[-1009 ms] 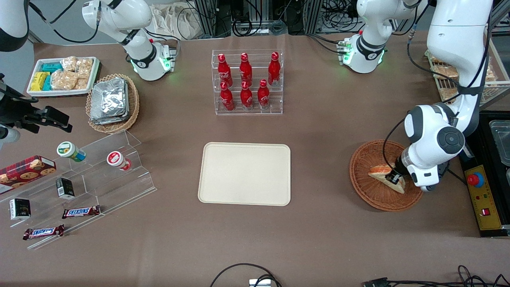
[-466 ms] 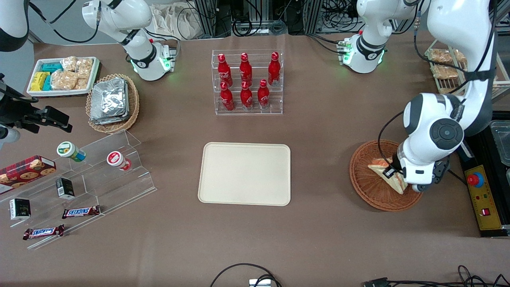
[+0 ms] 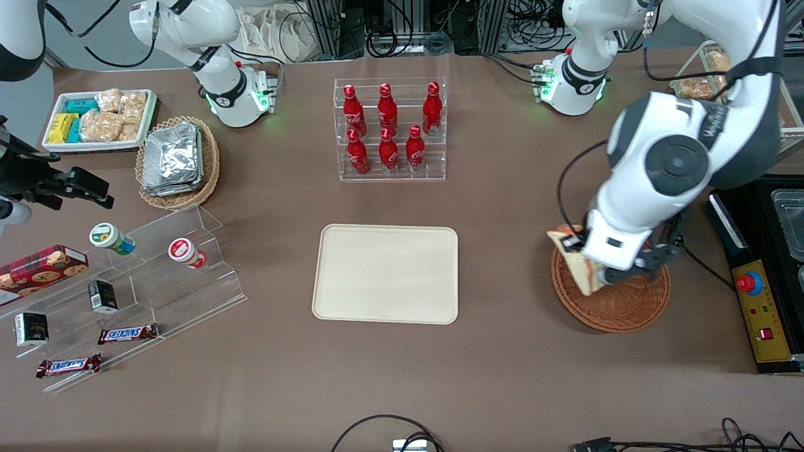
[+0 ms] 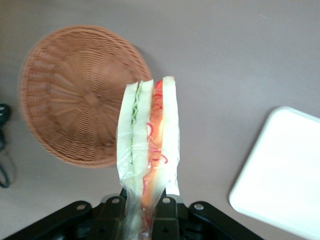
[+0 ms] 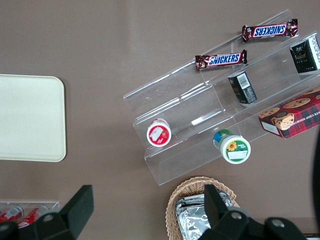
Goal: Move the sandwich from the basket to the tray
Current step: 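Lift the sandwich and carry it over the beige tray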
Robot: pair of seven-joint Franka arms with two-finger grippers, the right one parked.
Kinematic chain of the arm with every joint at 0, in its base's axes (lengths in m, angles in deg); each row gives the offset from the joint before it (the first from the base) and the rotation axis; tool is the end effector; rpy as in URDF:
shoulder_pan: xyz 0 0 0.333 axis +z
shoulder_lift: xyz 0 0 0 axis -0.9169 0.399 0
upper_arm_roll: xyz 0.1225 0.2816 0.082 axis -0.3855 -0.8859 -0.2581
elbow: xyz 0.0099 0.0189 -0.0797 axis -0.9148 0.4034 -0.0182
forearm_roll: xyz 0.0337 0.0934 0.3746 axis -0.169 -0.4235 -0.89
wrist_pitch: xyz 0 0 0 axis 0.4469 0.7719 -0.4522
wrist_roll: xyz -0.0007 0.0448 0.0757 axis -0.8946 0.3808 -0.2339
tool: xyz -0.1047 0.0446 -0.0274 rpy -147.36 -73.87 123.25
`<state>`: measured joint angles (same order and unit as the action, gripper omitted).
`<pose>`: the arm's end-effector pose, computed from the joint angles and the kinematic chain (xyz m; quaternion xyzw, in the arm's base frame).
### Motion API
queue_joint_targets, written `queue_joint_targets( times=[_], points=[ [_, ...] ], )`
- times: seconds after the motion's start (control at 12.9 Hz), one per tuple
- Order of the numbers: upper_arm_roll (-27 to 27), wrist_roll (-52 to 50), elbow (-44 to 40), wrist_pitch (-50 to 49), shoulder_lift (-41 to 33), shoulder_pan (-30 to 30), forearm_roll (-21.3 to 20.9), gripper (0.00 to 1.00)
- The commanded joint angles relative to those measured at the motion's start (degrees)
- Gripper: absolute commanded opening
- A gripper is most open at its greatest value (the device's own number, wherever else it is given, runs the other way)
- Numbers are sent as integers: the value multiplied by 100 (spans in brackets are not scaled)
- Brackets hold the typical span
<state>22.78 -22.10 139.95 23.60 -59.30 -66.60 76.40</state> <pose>0.5860 -0.2192 0.4673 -0.9901 -0.1343 0.0219 0.0336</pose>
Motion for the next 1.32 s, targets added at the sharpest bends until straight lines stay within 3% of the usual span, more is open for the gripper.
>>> queue_joint_targets(
  times=[0.0, 0.31, 0.47, 0.54, 1.24],
  points=[
    [242, 131, -237, -31, 306, -425, -118, 0],
    [225, 52, -1139, 399, 1498, -1541, -487, 1],
    [181, -192, -1502, 426, 2123, -2000, -1099, 2],
    [189, -299, -1564, 513, 2344, -2019, -1320, 2],
    [181, -317, -1520, 1225, 3189, -2142, -1840, 12]
  ],
)
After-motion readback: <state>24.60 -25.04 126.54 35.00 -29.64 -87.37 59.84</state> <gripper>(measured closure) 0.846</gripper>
